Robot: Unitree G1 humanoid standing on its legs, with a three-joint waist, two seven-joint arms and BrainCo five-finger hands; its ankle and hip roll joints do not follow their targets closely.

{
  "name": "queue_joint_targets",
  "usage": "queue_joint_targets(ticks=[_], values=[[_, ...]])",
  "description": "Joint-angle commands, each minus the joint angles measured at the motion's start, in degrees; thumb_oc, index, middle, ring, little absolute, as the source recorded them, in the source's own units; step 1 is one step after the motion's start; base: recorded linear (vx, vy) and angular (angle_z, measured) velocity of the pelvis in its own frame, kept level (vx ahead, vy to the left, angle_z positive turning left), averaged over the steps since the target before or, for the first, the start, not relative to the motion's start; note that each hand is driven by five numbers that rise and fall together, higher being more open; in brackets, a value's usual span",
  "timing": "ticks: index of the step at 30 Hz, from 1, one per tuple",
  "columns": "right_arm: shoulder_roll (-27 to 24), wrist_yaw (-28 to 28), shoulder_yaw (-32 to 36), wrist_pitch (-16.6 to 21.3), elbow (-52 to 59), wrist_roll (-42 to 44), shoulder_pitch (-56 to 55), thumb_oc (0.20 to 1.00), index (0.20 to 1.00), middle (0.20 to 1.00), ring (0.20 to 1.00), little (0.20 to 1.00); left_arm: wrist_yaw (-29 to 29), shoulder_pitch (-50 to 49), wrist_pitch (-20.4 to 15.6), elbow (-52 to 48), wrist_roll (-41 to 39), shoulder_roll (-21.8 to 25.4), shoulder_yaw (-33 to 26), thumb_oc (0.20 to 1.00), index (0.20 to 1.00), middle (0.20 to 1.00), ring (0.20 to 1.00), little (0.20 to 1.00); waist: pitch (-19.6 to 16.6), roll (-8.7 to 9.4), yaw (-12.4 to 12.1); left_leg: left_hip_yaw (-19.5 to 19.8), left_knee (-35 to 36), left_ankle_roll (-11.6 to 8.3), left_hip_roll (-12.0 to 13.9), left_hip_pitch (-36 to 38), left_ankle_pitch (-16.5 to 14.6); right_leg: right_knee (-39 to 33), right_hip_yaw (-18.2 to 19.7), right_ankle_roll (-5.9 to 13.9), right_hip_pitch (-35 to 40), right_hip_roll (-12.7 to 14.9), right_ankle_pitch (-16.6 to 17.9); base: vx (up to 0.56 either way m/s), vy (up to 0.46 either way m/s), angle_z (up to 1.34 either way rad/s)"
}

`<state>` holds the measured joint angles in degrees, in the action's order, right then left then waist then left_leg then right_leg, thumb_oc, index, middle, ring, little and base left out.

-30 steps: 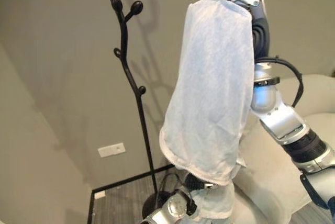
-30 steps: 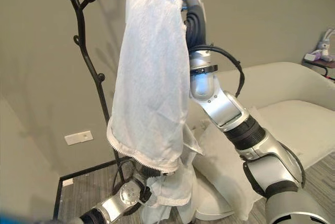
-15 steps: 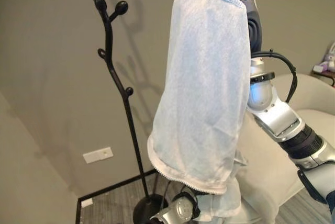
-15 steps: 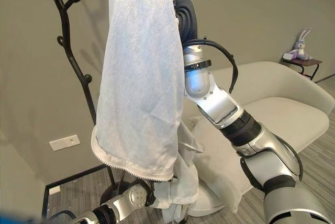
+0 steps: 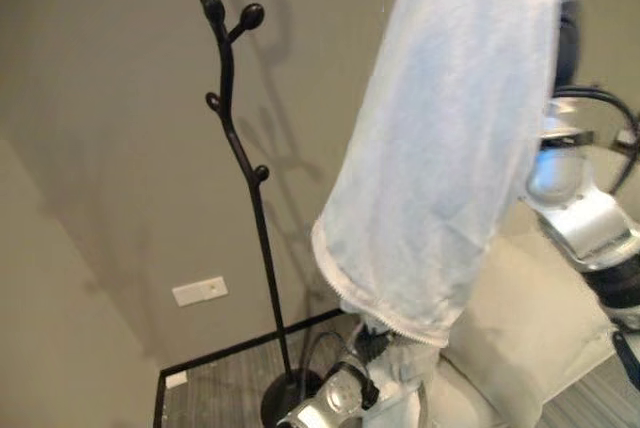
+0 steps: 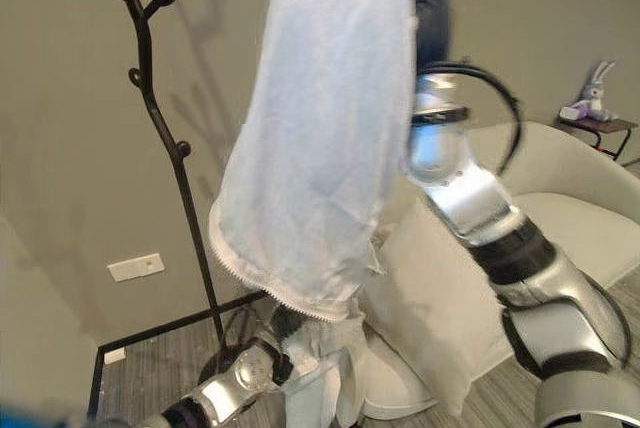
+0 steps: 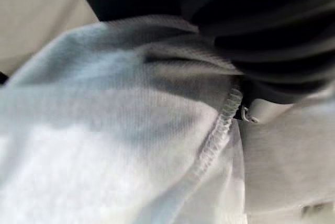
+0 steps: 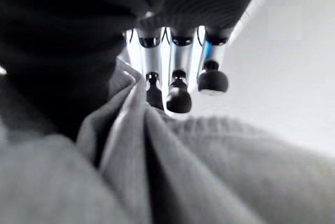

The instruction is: Hang the clothes on the sofa on the clothes rack.

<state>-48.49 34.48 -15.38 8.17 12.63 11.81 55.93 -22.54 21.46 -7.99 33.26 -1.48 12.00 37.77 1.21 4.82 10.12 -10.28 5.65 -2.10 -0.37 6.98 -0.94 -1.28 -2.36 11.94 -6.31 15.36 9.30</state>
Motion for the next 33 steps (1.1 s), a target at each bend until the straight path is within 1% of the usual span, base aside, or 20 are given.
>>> queue_joint_targets(ticks=[1,2,5,7,8,9,13,16,21,22,26,27,29,33], values=[[-0.94,1.88,4.90,1.25,-0.10,-4.81,-0.20,0.200,0.200,0.200,0.200,0.200,-2.33,-0.63,-2.91,-7.27,1.54,3.18,-4.71,0.200,0.200,0.200,0.200,0.200,0.68,2.99,-2.01,1.73,-0.65,2.98,-2.30,1.34,-7.85,-0.51,5.10,2.89,-1.64,2.56,6.80,-0.02,0.009,0.08],[-1.57,1.21,8.04,1.63,2.36,-6.28,-5.64,0.200,0.200,0.200,0.200,0.200,-2.74,-3.33,-3.26,-11.78,3.20,5.91,-8.13,0.200,0.200,0.200,0.200,0.200,0.92,2.83,-2.44,1.87,-0.65,3.04,-2.55,0.93,-7.33,-0.44,4.90,2.96,-1.92,2.83,7.25,-0.02,0.005,0.04],[-1.17,-0.67,13.00,2.00,6.15,-7.83,-13.98,0.200,0.200,0.200,0.200,0.200,-3.27,-7.45,-3.64,-18.26,6.04,10.03,-13.22,0.200,0.200,0.200,0.200,0.200,0.72,2.61,-3.11,2.29,-0.65,3.16,-2.63,0.68,-7.72,-0.72,4.34,3.06,-1.68,2.99,6.91,0.02,0.012,0.01],[-0.32,-2.96,16.23,2.63,9.01,-8.70,-20.87,0.200,0.200,0.200,0.200,0.200,-4.28,-11.43,-4.33,-25.79,11.12,14.80,-19.66,0.200,0.200,0.200,0.200,0.200,0.84,2.45,-3.72,2.44,-0.65,3.18,-2.89,0.27,-7.25,-0.87,3.93,3.06,-1.83,3.38,7.44,-0.01,0.005,0.02],[-0.22,-3.00,16.28,2.60,9.07,-8.70,-20.99,0.200,0.200,0.200,0.200,0.200,-4.23,-11.61,-4.25,-25.96,11.13,14.90,-19.70,0.200,0.200,0.200,0.200,0.200,0.68,2.36,-3.73,2.51,-0.65,3.22,-2.79,0.45,-7.70,-1.00,3.85,3.06,-1.58,3.28,7.07,-0.03,0.005,0.12],[0.00,-3.51,16.53,2.75,9.21,-8.66,-22.05,0.200,0.200,0.200,0.200,0.200,-4.58,-12.11,-4.64,-27.63,12.28,15.93,-21.35,0.200,0.200,0.200,0.200,0.200,0.80,2.33,-3.89,2.48,-0.65,3.16,-2.94,0.22,-7.22,-0.99,3.81,3.06,-1.80,3.43,7.54,0.03,0.016,0.10],[0.27,-5.29,17.25,3.10,10.08,-9.27,-24.22,0.200,0.200,0.200,0.200,0.200,-6.81,-13.54,-5.23,-33.22,17.29,20.28,-27.28,0.200,0.200,0.200,0.200,0.200,0.48,1.86,-4.46,2.62,-0.65,3.13,-2.86,0.54,-7.81,-1.24,3.30,3.06,-1.28,3.36,7.20,0.01,0.019,0.06],[0.33,-6.14,17.30,3.44,10.11,-9.62,-24.43,0.200,0.200,0.200,0.200,0.200,-8.38,-13.68,-5.36,-36.71,19.31,23.25,-31.74,0.200,0.200,0.200,0.200,0.200,0.29,1.93,-4.70,2.63,-0.65,2.99,-2.80,0.61,-7.83,-1.32,3.07,3.06,-1.05,3.40,7.21,0.00,0.016,0.04],[-0.34,-6.77,17.50,3.69,9.11,-10.14,-23.49,0.200,0.200,0.200,0.200,0.200,-12.07,-11.65,-5.13,-40.76,22.79,29.27,-38.98,0.200,0.200,0.200,0.200,0.200,0.10,1.84,-5.23,2.25,-0.65,2.94,-2.74,1.17,-7.88,-1.26,3.15,3.06,-0.95,3.25,7.60,0.01,0.009,-0.01],[-0.70,-7.15,17.31,3.42,8.60,-10.55,-22.53,0.200,0.200,0.200,0.200,0.200,-13.24,-9.72,-4.95,-41.18,24.08,31.89,-41.00,0.200,0.200,0.200,0.200,0.200,-0.10,1.83,-5.36,2.11,-0.65,2.93,-2.78,1.33,-7.93,-1.22,3.32,3.06,-0.96,3.27,7.81,0.03,0.050,-0.03],[-1.58,-6.27,17.30,2.74,6.62,-11.52,-19.97,0.200,0.200,0.200,0.200,0.200,-15.94,-4.02,-4.54,-38.87,24.90,37.28,-43.16,0.200,0.200,0.200,0.200,0.200,-0.47,1.99,-5.41,2.07,-0.65,2.83,-2.95,1.31,-7.91,-1.12,3.73,3.06,-0.95,3.54,8.45,0.03,0.042,-0.03],[-2.43,-5.80,17.53,2.50,5.82,-11.89,-18.92,0.200,0.200,0.200,0.200,0.200,-16.51,-2.37,-4.41,-37.75,25.15,39.36,-43.48,0.200,0.200,0.200,0.200,0.200,-0.66,1.97,-5.34,2.06,-0.65,2.82,-3.02,1.29,-7.99,-1.05,3.91,3.06,-1.05,3.66,8.79,0.03,0.038,0.00],[-4.01,-4.39,17.35,1.62,3.48,-12.51,-16.64,0.200,0.200,0.200,0.200,0.200,-17.49,-0.03,-4.14,-36.17,25.20,41.70,-43.43,0.200,0.200,0.200,0.200,0.200,-1.02,1.99,-5.35,2.25,-0.65,2.88,-3.21,1.23,-8.02,-0.77,4.18,3.06,-1.10,3.81,9.13,0.03,0.039,0.00],[-7.26,-2.32,13.22,-0.98,-4.85,-11.86,-8.12,0.200,0.200,0.200,0.200,0.200,-19.26,6.28,-2.84,-30.63,22.74,45.88,-41.96,0.200,0.200,0.200,0.200,0.200,-1.37,1.84,-5.62,2.69,-0.65,3.24,-3.60,1.55,-8.29,0.65,4.33,3.06,-1.24,4.31,9.08,0.03,0.030,0.00]])
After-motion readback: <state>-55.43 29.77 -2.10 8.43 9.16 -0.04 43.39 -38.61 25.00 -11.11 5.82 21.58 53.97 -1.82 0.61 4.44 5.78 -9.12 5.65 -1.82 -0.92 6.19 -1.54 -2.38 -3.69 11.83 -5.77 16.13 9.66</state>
